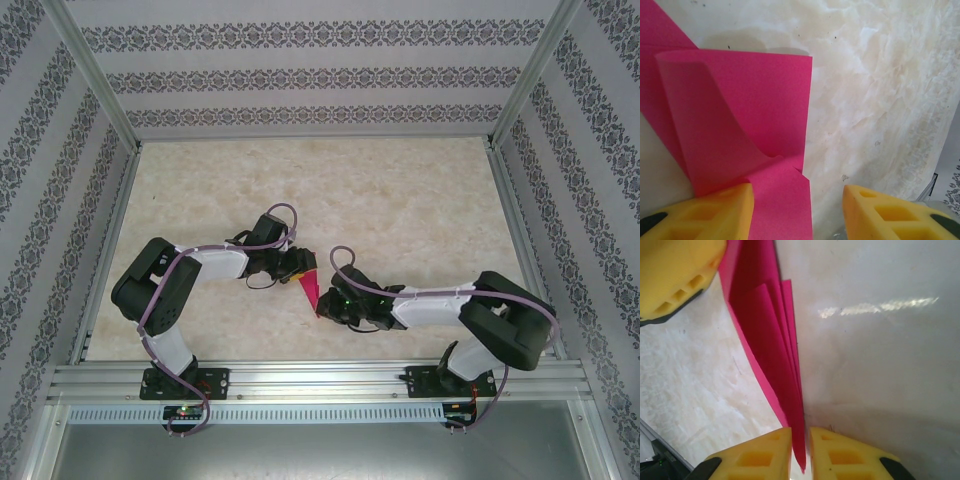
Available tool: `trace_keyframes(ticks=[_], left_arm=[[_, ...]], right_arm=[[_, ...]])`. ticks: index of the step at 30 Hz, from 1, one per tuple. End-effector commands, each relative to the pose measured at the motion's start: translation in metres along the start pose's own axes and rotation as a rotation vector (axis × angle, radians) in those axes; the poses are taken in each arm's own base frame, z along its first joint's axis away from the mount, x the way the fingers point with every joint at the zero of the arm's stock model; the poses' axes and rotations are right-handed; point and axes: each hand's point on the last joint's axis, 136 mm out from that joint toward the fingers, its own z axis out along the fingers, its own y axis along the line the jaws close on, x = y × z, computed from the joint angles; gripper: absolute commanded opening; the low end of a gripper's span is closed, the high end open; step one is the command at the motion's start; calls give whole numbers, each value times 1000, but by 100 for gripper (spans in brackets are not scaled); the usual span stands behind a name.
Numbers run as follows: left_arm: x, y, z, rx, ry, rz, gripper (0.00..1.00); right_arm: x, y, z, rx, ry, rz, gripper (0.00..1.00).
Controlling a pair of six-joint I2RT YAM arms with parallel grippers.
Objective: Fold a paper plane with a square sheet of paper (pick it up from the middle)
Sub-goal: Fold the wing for the fifth time at the center of the table.
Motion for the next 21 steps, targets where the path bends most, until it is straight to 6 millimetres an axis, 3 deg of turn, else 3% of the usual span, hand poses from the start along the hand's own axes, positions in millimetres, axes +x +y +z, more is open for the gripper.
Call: trace_keyframes(ticks=[1, 6, 11, 21], left_arm=[[0, 1, 3, -17, 10, 16, 51], [0, 0, 3, -14, 9, 15, 51], [-1, 0, 4, -13, 10, 13, 51], [0, 0, 4, -14, 12, 17, 51]], right_arm=[[-16, 12, -15, -27, -79, -53, 18], [-27, 59, -20, -171, -100, -119, 11], [-28, 77, 0, -210, -58, -125, 7], [-25, 24, 27, -105, -59, -21, 5]])
